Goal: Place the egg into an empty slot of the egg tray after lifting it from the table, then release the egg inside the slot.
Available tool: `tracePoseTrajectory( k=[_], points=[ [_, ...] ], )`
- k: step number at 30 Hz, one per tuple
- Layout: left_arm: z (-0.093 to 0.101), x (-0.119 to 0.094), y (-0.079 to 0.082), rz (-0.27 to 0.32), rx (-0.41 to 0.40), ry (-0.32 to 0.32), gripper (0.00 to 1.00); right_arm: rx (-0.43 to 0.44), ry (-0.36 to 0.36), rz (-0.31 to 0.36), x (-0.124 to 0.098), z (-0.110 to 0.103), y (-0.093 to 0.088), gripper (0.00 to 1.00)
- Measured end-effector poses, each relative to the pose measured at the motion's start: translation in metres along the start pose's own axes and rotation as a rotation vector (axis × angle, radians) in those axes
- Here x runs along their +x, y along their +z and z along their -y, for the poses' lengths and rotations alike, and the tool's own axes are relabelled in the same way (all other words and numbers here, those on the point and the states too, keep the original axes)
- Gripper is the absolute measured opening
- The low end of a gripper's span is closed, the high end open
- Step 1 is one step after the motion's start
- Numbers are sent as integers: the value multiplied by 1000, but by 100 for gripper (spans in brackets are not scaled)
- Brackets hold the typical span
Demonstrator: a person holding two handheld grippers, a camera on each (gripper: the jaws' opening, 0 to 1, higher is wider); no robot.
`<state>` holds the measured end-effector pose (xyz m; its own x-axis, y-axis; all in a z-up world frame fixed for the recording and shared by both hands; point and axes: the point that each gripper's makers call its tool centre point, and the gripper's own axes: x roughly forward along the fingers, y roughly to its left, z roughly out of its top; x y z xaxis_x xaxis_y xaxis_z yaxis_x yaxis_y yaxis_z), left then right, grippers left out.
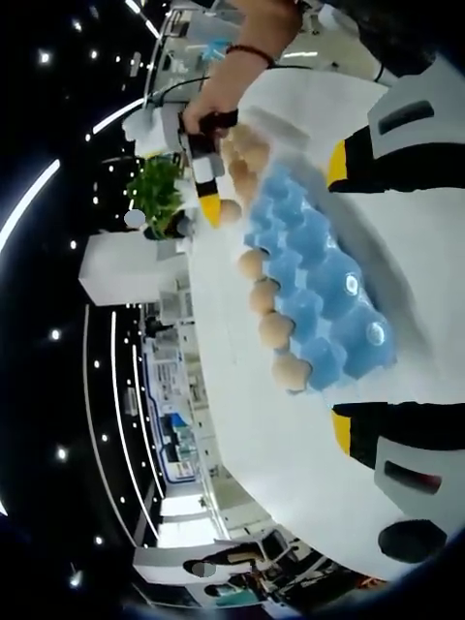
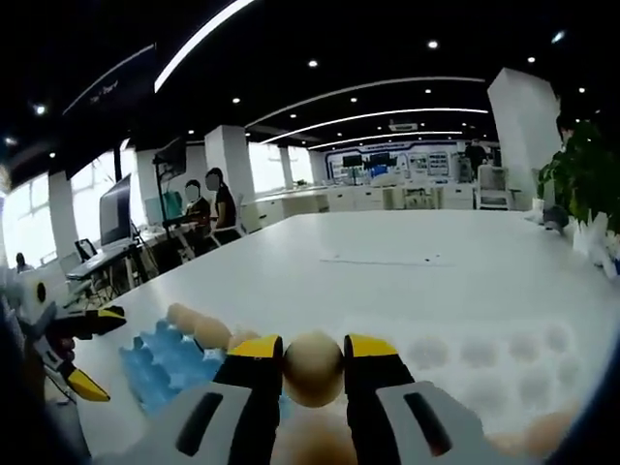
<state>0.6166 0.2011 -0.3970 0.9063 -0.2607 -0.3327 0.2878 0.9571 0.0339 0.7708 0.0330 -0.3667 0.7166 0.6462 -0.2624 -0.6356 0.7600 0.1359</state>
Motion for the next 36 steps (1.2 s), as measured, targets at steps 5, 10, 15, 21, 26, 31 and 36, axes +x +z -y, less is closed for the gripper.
tracePoseTrajectory(
  k=[5,10,15,21,26,31,36],
  points=[
    [-1,0,-1,1,-3,-1,91,13,26,-2,8,-8,-1,26],
    [-4,0,-3,-2,-7,2,91,19,46,-3,12,-16,-3,26],
    [-6,0,-5,-6,-12,4,90,27,63,-10,20,-20,-7,26],
    [-9,0,-8,-9,-18,10,90,3,85,-20,28,-27,-14,26],
    [-10,0,-8,-9,-18,7,90,-108,77,-36,28,-34,-20,26],
    [-12,0,-8,-9,-19,10,90,-178,82,-68,33,-35,-24,26],
    [-12,1,-8,-6,-18,6,90,-259,76,-95,40,-31,-27,22]
  ],
)
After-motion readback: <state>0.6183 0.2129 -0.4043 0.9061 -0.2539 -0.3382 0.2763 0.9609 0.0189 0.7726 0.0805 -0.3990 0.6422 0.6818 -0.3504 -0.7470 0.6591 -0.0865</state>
